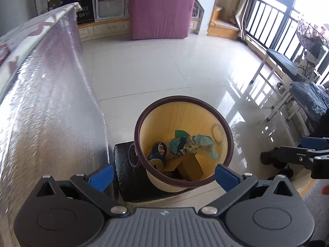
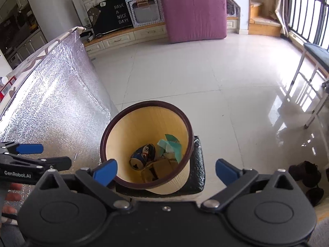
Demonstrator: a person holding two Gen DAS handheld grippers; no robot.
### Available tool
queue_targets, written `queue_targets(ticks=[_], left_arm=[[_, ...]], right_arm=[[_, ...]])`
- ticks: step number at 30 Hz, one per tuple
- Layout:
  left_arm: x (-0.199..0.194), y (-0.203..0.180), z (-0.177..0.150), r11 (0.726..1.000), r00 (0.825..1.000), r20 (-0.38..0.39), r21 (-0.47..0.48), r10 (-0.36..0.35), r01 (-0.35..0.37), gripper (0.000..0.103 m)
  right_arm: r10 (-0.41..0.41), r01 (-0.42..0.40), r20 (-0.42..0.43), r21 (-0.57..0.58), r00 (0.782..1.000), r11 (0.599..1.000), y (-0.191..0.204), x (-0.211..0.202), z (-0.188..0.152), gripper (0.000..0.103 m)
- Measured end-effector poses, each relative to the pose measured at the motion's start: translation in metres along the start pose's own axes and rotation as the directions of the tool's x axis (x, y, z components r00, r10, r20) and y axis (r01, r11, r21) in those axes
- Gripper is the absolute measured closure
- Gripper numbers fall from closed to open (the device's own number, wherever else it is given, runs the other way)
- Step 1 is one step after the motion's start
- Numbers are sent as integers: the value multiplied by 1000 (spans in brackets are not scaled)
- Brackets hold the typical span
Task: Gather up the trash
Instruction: 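Withdraw both open grippers from the wastebasket back toward the bed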
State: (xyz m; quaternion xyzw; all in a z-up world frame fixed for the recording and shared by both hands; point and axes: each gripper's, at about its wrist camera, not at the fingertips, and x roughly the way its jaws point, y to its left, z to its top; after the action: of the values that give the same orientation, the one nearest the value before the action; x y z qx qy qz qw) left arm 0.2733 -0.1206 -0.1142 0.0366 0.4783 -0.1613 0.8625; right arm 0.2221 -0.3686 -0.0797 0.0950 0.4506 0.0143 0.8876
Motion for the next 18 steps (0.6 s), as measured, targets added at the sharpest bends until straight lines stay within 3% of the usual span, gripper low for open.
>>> queue_targets(ticks=[18], left_arm=[[-80,1,-30,1000,990,138,-8,-24,25,0]], right_arm=[[-35,37,109,-16,993,999,29,-63,-31,0]])
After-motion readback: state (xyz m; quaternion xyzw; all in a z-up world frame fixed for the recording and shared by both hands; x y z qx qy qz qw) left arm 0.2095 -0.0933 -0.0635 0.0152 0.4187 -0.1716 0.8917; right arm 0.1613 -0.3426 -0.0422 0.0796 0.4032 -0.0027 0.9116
